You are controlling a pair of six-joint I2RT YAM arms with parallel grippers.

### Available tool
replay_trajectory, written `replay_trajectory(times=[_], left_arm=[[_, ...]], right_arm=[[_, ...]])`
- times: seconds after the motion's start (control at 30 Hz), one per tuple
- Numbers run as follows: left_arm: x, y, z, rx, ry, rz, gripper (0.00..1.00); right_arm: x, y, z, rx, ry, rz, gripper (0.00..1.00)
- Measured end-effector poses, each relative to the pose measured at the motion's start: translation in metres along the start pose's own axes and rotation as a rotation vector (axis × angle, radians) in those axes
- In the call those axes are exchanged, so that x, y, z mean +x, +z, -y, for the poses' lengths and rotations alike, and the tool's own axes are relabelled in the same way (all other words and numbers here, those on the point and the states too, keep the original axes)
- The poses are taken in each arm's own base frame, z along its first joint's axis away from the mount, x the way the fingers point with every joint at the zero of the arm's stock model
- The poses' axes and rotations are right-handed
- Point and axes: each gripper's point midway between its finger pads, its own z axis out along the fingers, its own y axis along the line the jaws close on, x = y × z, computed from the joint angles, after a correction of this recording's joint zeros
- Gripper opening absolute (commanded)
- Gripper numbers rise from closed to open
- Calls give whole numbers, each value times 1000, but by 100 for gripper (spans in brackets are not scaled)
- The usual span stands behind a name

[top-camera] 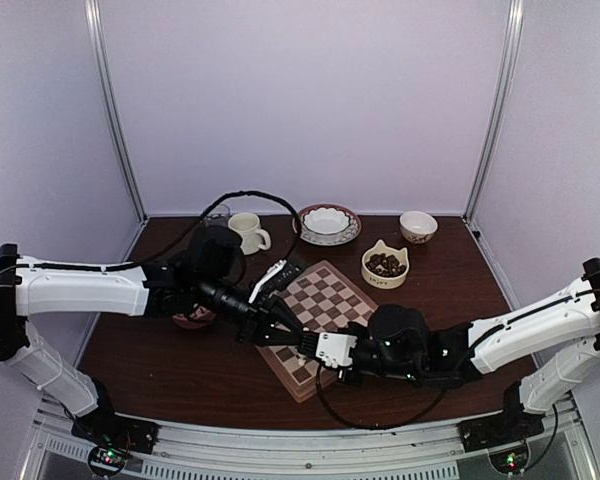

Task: Set up the chess pieces on the board
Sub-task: Pick up the queen from the chess pile, then place the chess pile in the storage box.

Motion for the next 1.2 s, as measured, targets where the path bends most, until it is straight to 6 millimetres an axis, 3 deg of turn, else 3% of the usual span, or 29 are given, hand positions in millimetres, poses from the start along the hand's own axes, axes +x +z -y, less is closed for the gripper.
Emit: replay_trajectory(times=[0.33,0.47,0.6,0.73,0.87,1.03,1.1,1.2], left_arm=[[-4,-13,-13,-119,12,35,15],[-5,-33,-35,-227,-15,71,16],[-6,-71,-72,-410,-81,142,15],[7,-123,-119,-690,-177,205,15],[31,-176,-157,-994,-299,227,14],[69,-243,-187,-1292,-464,235,12],[84,-261,-196,-1377,-520,224,11],[108,-272,-208,-1443,-594,183,14]], right_arm=[[13,-7,16,82,33,-3,20],[14,-10,30,123,72,8,20],[15,-14,41,158,106,17,19],[16,-17,47,178,129,18,19],[15,-18,50,191,143,20,19],[14,-19,50,191,159,24,19],[14,-19,50,191,161,24,19],[12,-21,51,193,163,30,19]])
